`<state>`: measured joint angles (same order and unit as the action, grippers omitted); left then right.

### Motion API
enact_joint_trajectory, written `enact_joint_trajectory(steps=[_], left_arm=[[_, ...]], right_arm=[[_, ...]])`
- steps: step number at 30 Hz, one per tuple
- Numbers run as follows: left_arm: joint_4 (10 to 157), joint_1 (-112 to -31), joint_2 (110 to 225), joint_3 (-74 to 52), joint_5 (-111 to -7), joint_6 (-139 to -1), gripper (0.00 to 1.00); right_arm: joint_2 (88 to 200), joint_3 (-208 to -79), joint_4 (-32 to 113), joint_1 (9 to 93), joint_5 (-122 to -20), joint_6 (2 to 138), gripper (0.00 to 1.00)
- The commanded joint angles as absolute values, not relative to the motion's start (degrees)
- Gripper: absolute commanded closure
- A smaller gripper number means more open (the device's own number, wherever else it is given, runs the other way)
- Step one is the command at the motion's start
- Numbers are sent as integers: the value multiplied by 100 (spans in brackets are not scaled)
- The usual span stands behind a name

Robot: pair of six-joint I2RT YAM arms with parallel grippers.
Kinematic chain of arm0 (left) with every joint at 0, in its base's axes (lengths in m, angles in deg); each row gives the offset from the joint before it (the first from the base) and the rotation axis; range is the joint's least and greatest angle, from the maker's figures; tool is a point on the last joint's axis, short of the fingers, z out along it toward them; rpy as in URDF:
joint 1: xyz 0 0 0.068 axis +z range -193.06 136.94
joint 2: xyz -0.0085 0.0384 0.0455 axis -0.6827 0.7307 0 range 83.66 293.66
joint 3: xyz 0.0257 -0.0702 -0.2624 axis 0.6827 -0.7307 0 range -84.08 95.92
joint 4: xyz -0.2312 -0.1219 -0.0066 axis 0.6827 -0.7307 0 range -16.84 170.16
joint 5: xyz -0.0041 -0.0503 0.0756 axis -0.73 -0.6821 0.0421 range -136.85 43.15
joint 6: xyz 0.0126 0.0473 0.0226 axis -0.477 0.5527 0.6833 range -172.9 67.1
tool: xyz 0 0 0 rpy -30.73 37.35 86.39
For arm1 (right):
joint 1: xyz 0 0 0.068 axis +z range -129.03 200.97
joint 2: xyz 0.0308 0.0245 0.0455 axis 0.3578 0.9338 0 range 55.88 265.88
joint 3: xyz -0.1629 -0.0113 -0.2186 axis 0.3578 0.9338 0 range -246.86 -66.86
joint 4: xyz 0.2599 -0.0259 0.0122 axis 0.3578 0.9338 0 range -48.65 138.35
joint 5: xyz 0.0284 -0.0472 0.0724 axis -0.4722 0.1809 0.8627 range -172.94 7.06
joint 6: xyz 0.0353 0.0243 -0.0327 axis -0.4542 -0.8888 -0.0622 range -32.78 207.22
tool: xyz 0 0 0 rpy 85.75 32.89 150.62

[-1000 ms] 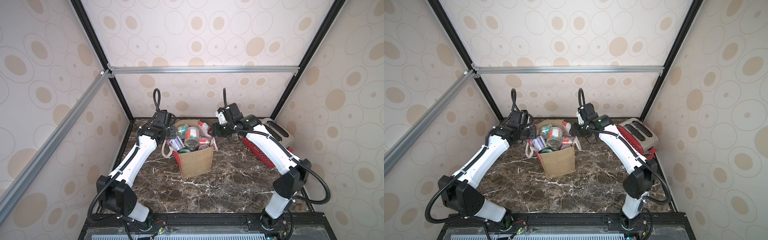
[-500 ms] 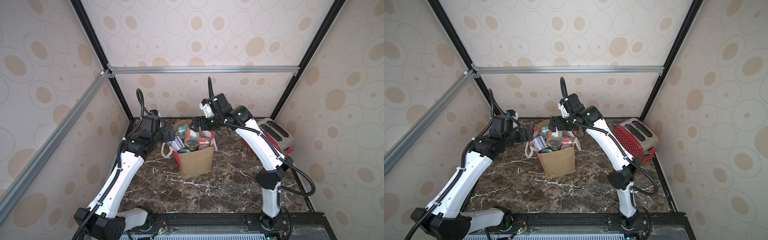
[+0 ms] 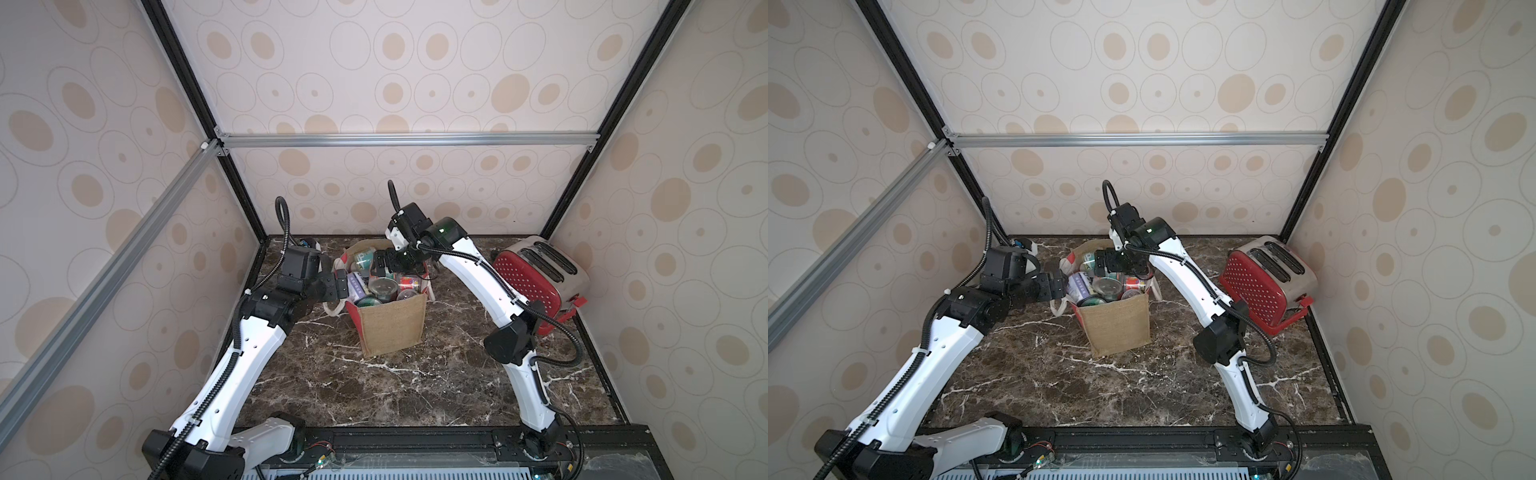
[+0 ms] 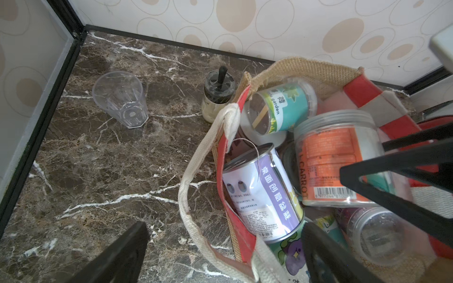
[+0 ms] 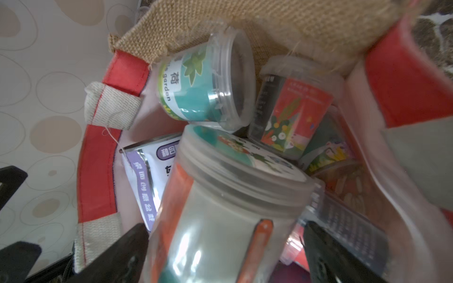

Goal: Take out the seed jars from the canvas bag
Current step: Pick up the seed jar from the canvas bag.

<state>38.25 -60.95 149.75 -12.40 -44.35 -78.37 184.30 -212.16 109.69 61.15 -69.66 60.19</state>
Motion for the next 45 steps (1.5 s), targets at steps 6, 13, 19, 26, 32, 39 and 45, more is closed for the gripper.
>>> enact_joint_trajectory(steps=[6,13,19,26,32,39,45], left_arm=[[3758,-6055,14802,-1210,-4517,-7874,2],[3725,-6055,14756,-1221,-4530,-7879,2],[3685,-6053,14725,-1236,-4522,-7890,2],[3590,-6055,14583,-1298,-4507,-7918,2],[3528,-6057,14486,-1267,-4535,-7962,2],[3515,-6055,14359,-1271,-4657,-8049,2],[3494,-6055,14282,-1248,-4729,-8062,2]], right_arm=[[18831,-21337,10893,6132,-6822,5840,0],[18827,-21314,10829,6139,-6723,5829,13],[18561,-21201,10611,6136,-6633,5830,35],[18048,-20844,10378,6136,-6632,5921,36],[17031,-19915,9705,6141,-6943,6126,36],[15121,-17458,7951,6143,-7679,6414,37],[13476,-15195,6885,6154,-8870,6865,37]])
